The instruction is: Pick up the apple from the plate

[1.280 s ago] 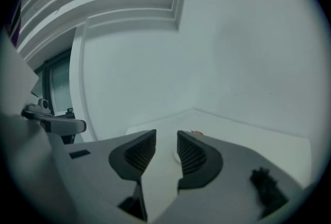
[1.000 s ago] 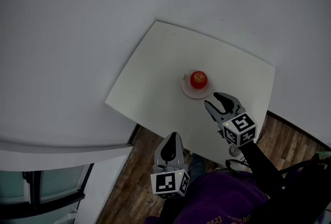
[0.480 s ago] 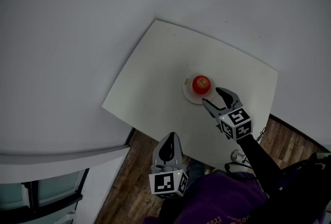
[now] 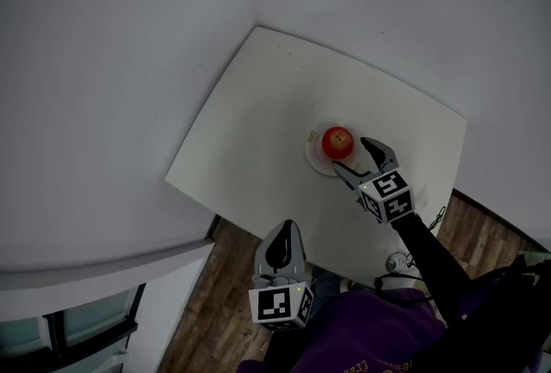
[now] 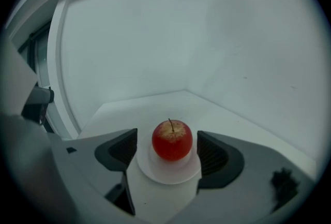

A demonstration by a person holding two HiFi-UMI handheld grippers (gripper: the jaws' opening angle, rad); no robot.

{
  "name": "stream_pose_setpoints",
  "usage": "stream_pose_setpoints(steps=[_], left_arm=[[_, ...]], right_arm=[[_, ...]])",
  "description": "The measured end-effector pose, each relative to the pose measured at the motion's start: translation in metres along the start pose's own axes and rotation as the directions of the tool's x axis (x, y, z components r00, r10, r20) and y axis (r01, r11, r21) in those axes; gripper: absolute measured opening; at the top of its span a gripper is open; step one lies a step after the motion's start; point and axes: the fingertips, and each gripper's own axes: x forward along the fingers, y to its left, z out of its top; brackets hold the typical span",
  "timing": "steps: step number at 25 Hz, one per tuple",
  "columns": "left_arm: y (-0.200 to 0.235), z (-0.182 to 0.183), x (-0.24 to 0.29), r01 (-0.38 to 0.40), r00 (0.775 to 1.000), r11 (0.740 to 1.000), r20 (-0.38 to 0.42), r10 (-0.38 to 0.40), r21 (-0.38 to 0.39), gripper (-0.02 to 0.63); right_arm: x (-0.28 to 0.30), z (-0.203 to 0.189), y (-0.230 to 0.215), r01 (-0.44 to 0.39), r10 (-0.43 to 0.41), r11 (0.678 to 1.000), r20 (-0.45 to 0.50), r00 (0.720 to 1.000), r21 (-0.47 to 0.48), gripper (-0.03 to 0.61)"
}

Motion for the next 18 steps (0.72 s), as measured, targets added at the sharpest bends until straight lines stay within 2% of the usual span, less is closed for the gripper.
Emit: stream_pose_setpoints(steps=[9,18], left_arm=[[0.006,-0.001,0.008,0.006,1.000,1.000,-0.011,-0.006,-0.003,0.006],[0.010,-0.004,0.013,0.003,1.000,1.000,-0.025,-0.003,-0.006,0.006]], right_arm=[[0.023,-0.004,-0.008,0.009,-0.010,1.000,-0.039,0.999,-0.008,0.362],[0.037,-0.009,-0.014,0.002,0.000,0.999,-0.049,0.999,0.035,0.367]])
